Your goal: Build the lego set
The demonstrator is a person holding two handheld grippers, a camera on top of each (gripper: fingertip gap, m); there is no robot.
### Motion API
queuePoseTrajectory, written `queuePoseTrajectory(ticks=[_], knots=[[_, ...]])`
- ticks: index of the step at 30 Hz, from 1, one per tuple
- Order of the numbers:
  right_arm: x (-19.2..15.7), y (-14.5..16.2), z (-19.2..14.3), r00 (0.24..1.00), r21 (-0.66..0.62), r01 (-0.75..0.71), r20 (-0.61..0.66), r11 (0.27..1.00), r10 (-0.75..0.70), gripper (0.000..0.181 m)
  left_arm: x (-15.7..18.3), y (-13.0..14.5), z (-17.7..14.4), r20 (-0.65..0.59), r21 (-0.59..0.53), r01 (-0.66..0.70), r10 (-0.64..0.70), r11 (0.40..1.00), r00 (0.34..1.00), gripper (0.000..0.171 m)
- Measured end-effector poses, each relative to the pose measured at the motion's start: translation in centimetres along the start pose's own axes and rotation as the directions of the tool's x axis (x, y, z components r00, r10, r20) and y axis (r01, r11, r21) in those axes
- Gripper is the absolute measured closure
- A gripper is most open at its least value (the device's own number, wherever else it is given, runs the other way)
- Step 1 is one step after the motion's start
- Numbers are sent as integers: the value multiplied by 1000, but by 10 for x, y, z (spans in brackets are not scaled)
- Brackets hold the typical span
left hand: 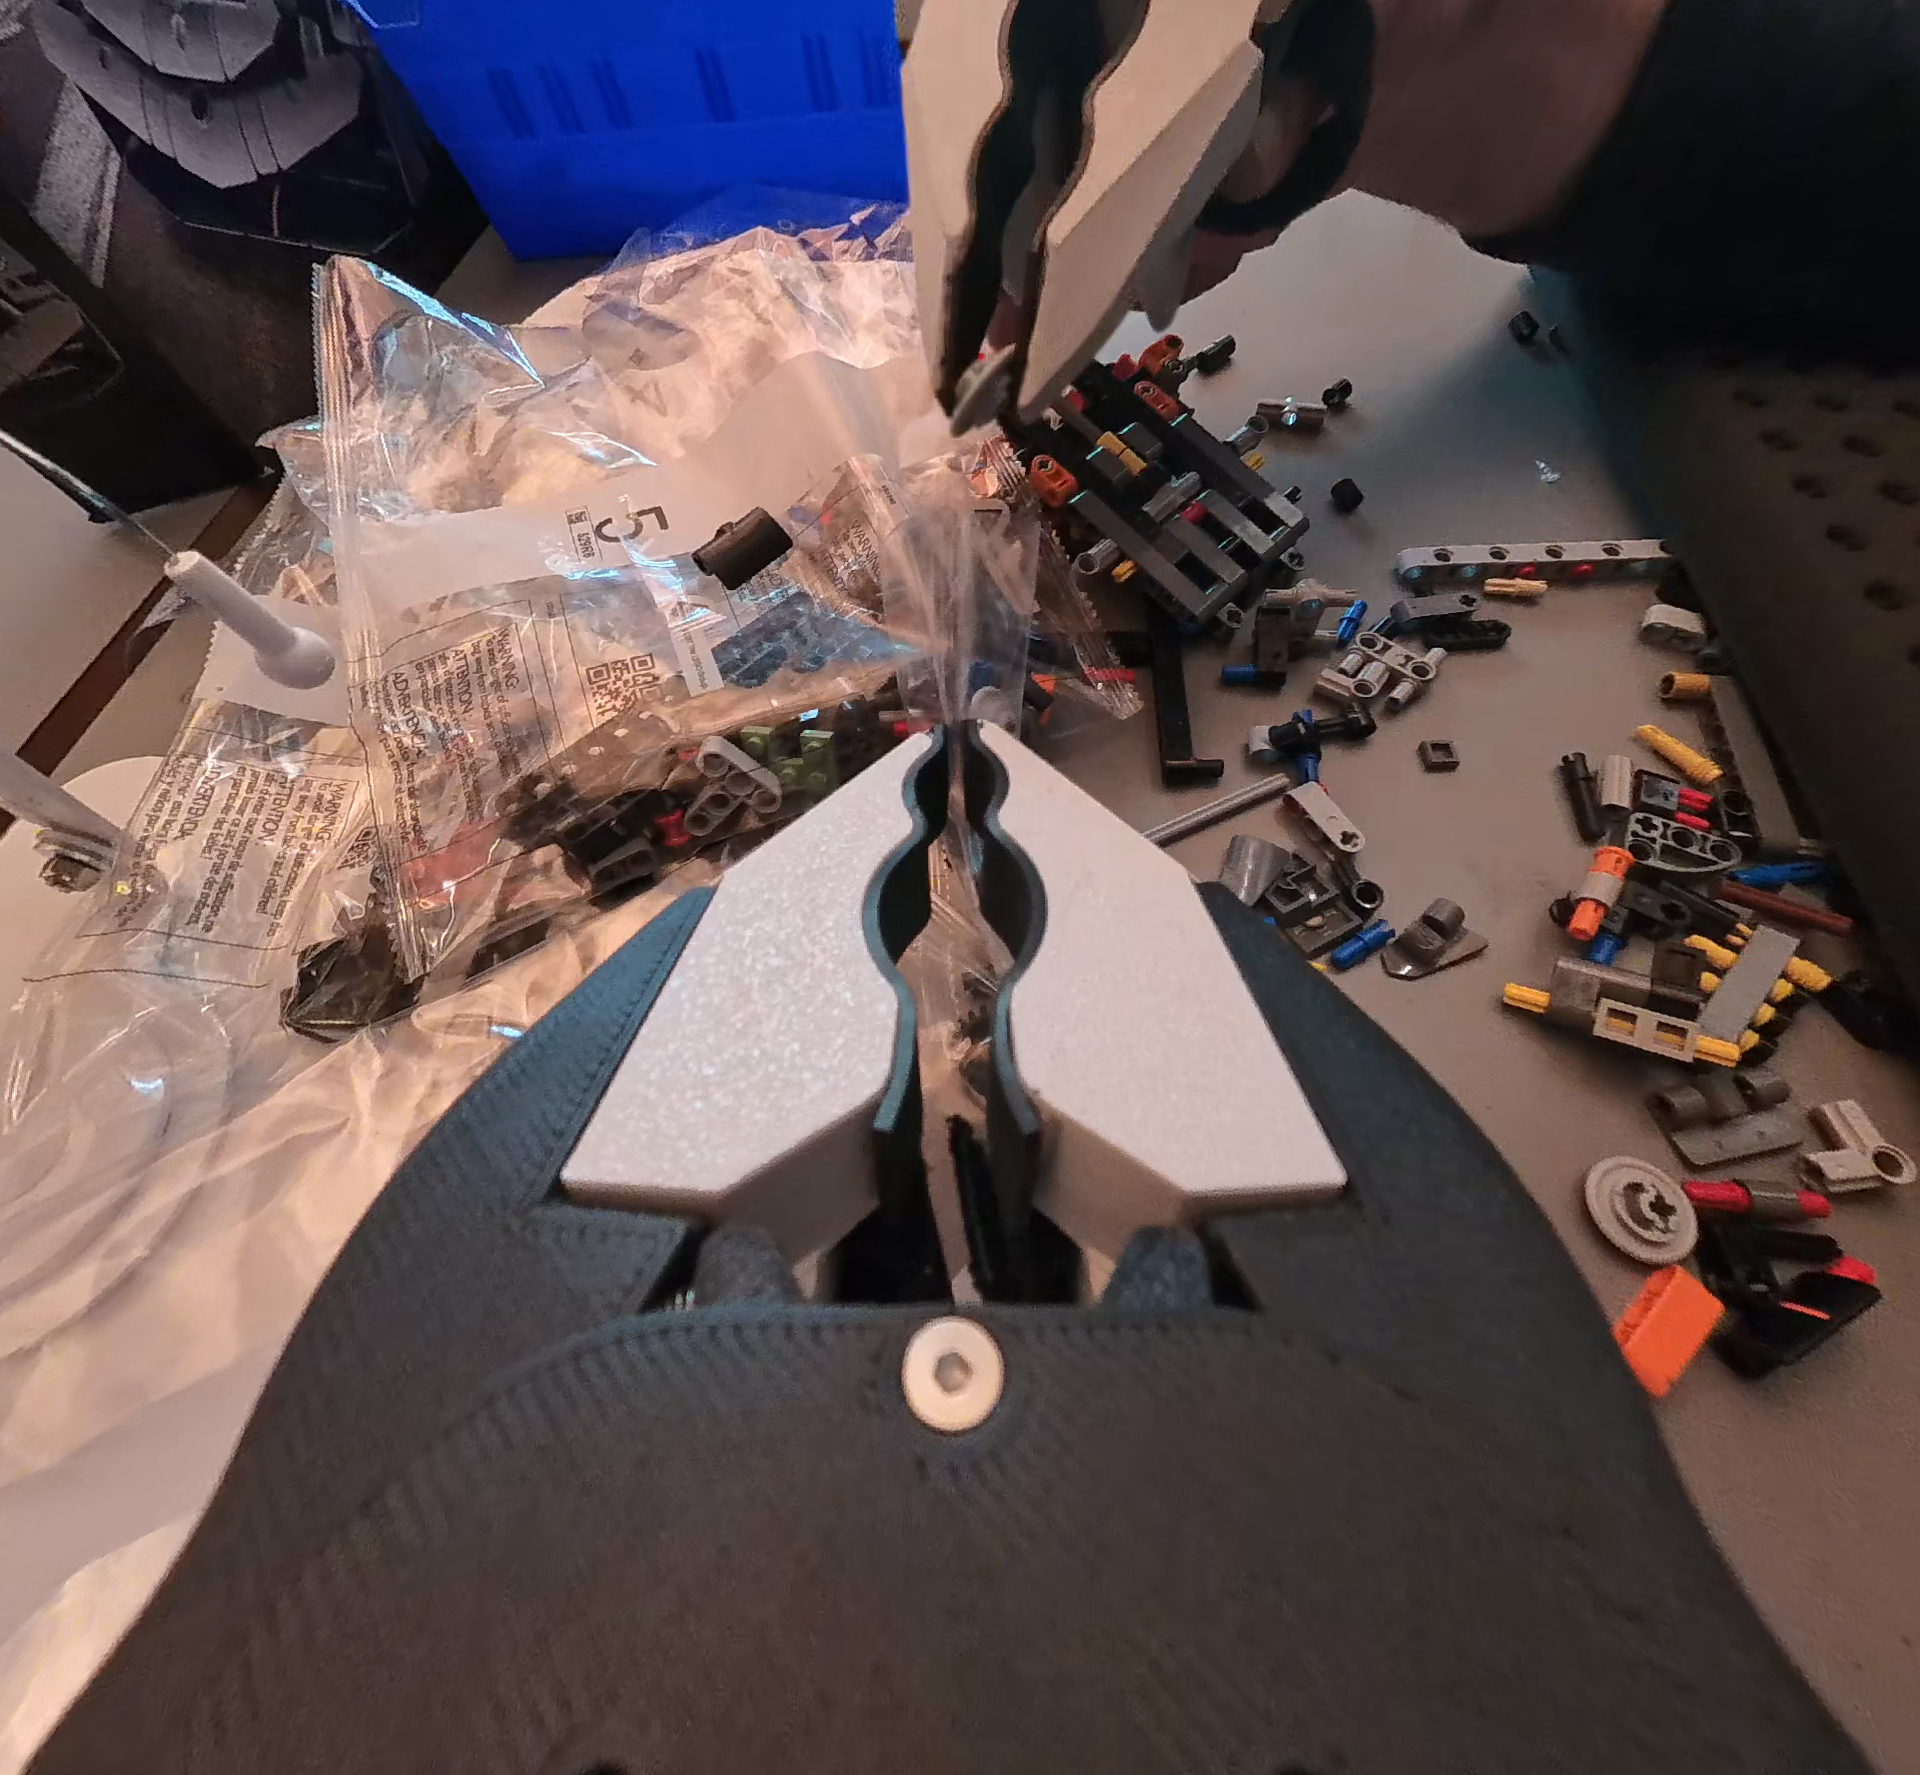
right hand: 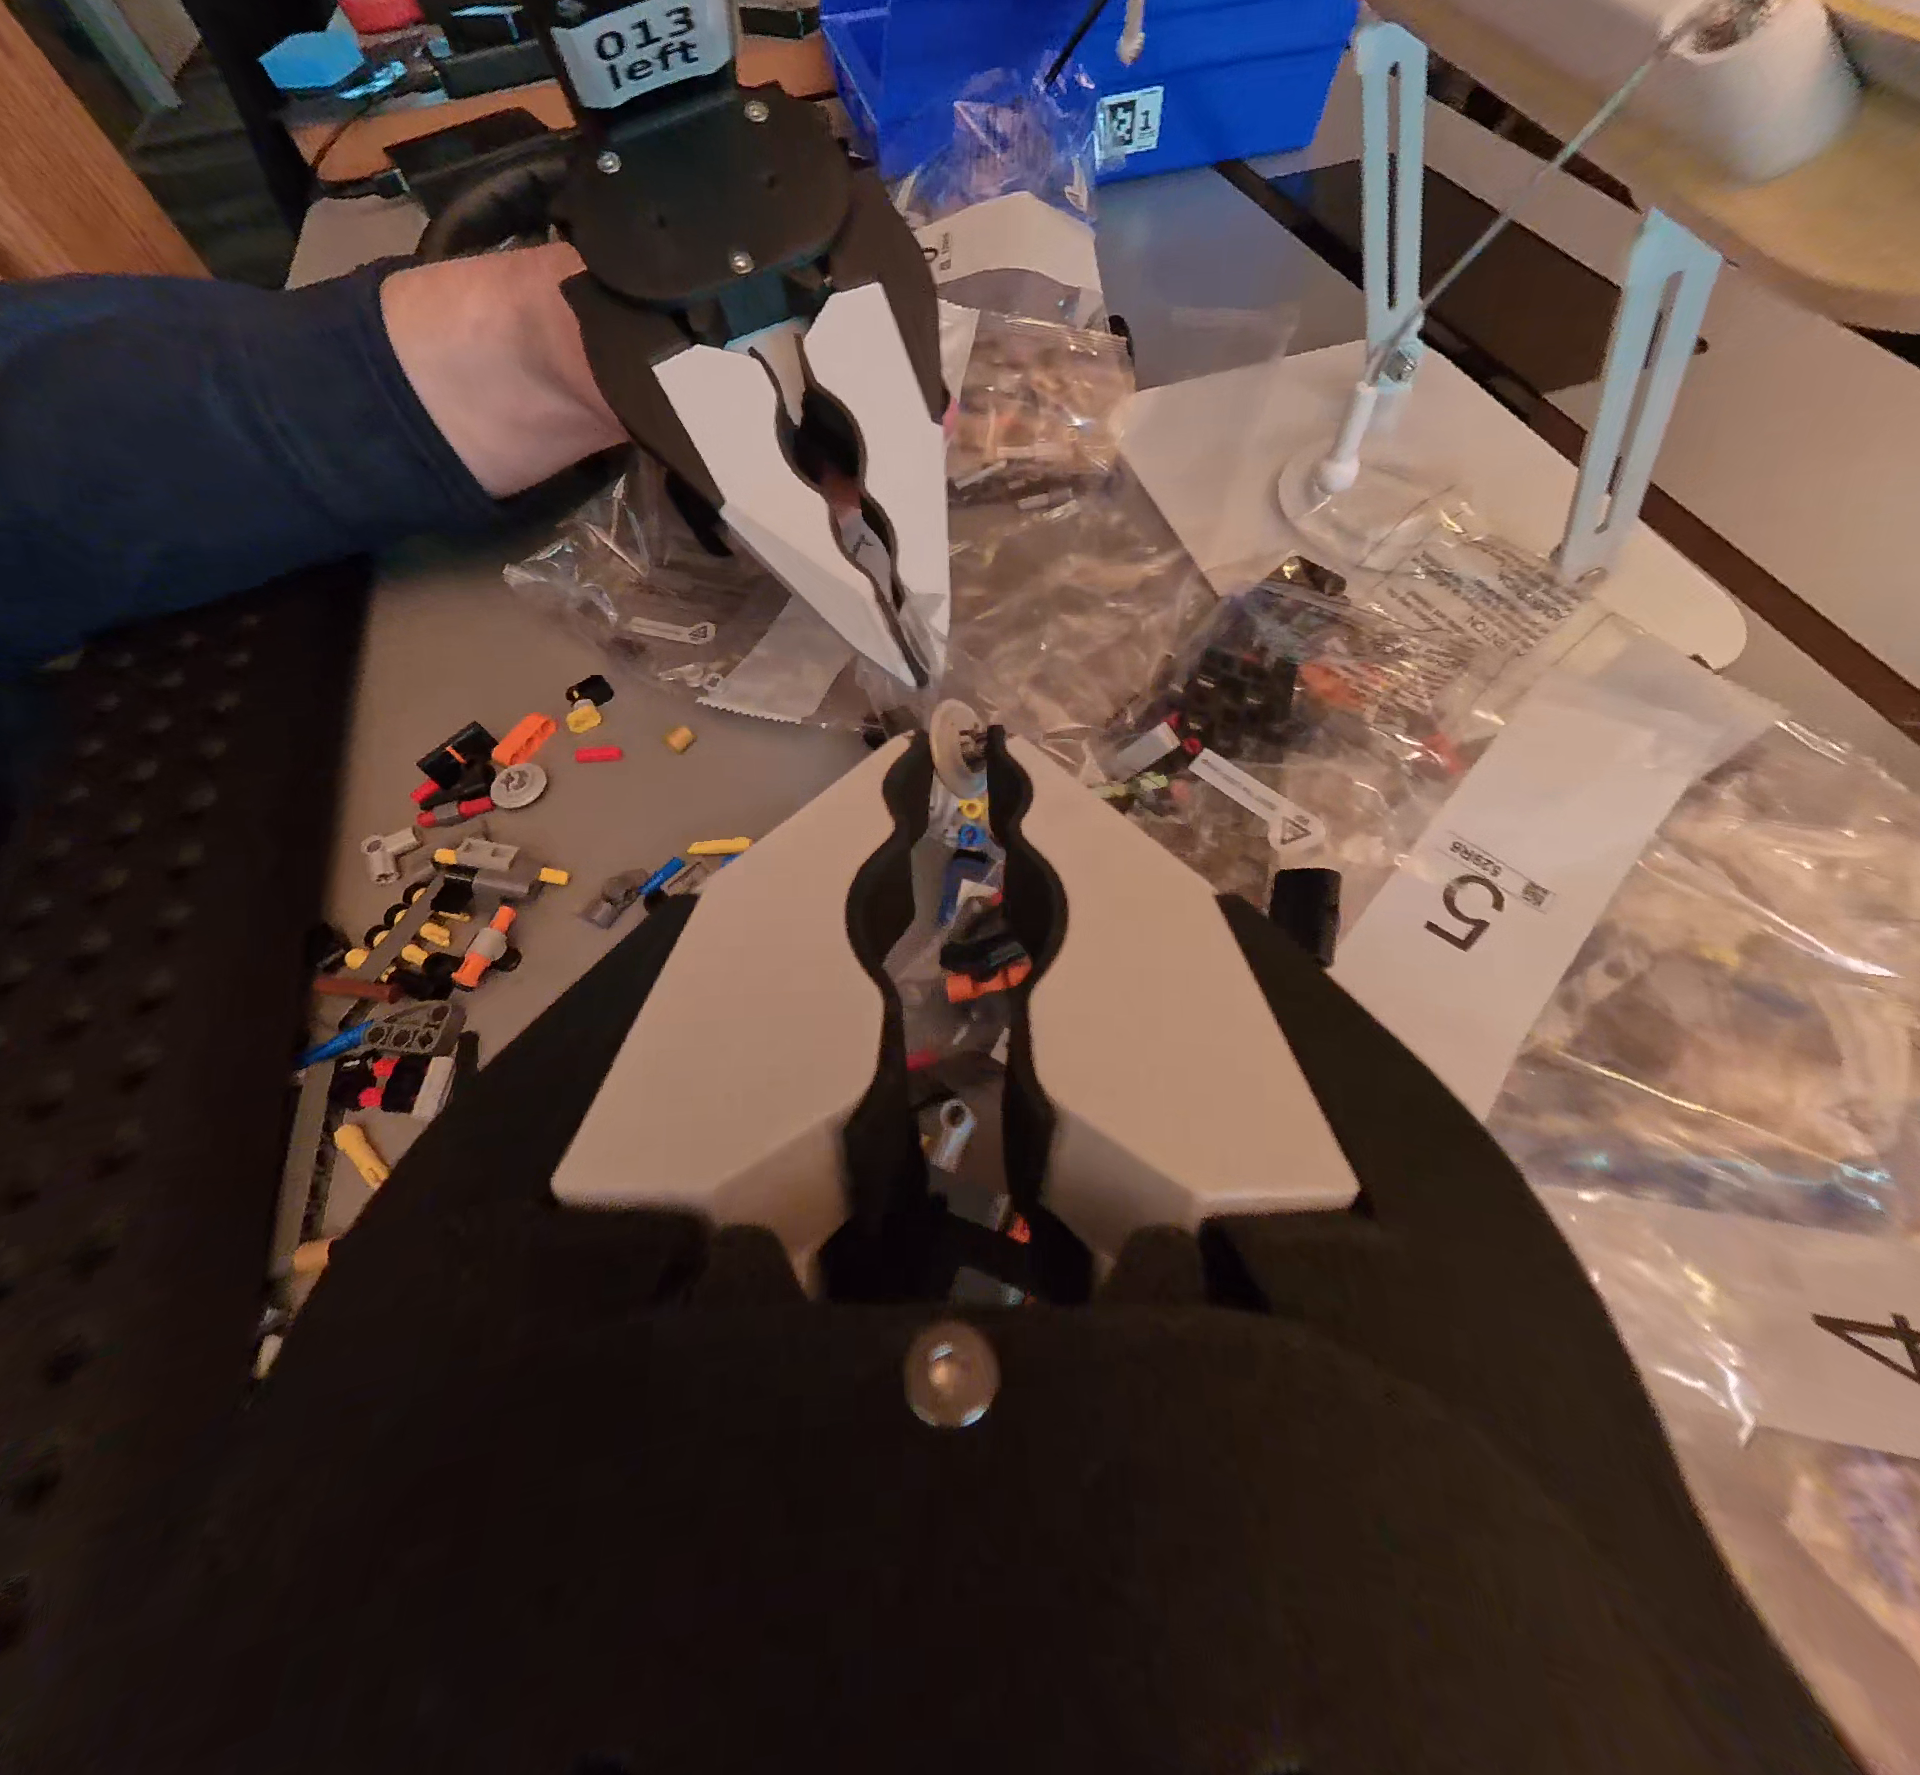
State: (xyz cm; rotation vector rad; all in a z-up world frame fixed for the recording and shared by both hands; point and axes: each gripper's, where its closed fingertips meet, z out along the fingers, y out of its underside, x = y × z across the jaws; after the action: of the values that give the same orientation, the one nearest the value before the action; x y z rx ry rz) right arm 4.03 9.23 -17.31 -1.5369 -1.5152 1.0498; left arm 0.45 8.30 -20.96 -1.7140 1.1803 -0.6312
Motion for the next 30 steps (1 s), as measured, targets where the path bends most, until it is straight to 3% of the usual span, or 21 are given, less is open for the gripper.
queuePoseTrajectory(ticks=[6, 13, 30], knots=[[-3, 9, 1, 1000, -59, 12, 8, 998, -12, 174, 0, 0, 0, 2, 0, 0, 0, 1000, 1000, 171], [10, 41, 7, 998, -232, 26, -56, 972, -40, 174, 0, 0, 0, 1, -1, 0, 0, 1000, 1000, 171], [1, 28, 22, 997, -176, 51, -49, 983, -60, 175, 1, -1, 1, -7, 5, 3, -3, 1000, 1000, 171]])
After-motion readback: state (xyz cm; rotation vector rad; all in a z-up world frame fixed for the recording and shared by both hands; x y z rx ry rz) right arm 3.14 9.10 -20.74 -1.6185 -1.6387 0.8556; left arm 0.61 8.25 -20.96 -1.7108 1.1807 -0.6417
